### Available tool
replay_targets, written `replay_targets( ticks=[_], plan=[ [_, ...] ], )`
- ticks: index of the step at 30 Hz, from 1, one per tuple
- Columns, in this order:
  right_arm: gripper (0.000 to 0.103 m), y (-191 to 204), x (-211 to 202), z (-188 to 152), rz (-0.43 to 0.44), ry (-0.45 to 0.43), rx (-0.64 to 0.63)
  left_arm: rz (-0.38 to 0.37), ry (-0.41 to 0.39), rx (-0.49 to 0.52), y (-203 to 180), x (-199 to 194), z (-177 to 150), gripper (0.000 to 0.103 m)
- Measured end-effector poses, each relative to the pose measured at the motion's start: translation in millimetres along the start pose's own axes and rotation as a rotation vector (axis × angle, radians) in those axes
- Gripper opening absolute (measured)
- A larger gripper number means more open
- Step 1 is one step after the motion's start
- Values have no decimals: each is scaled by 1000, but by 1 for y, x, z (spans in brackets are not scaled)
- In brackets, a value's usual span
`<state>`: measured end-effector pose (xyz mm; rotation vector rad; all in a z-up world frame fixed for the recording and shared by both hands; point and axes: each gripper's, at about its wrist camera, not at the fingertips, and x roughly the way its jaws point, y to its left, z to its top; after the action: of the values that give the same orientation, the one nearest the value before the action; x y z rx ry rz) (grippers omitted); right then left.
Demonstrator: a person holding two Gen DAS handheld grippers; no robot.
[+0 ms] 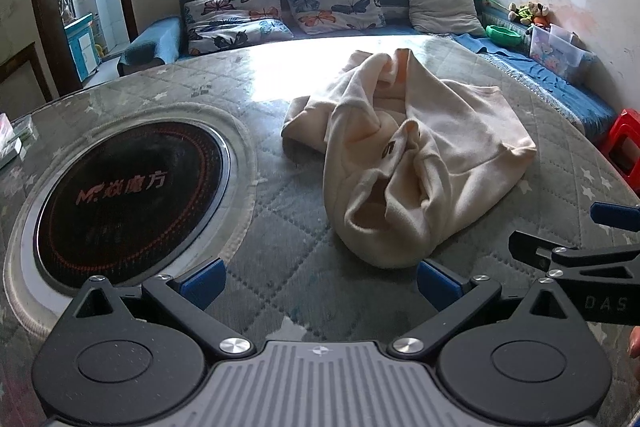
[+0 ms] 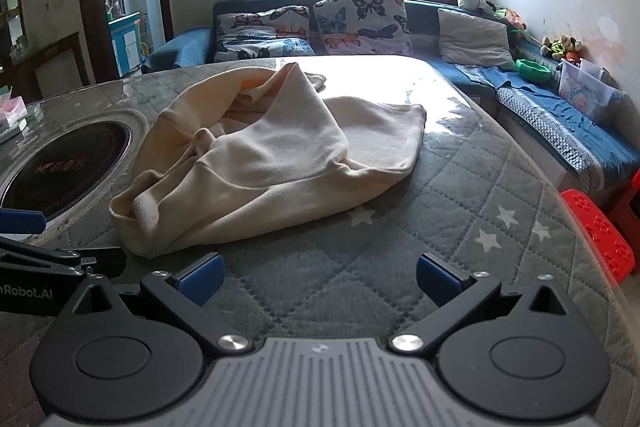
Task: Fold clothes
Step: 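Move both grippers toward the crumpled cream fleece cloth, then close the left gripper on the cloth edge while the right gripper grasps another edge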
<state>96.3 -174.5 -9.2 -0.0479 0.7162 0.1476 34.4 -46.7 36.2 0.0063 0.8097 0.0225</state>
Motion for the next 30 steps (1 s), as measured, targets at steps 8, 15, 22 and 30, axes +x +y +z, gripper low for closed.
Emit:
replay_targets(
  ticks=[8, 15, 22, 30],
  plan=[
    [103, -4, 11, 24, -3, -11, -18, -6, -51, 14, 5, 2, 28, 103],
    [99, -10, 28, 58, 21, -14, -31, -7, -93, 69, 0, 16, 64, 102],
    [90, -16, 57, 90, 52, 6, -21, -27, -86, 90, -4, 44, 95, 91],
    [68, -27, 106, 123, 121, 39, 63, -52, -56, 126, -11, 83, 114, 66]
  ],
)
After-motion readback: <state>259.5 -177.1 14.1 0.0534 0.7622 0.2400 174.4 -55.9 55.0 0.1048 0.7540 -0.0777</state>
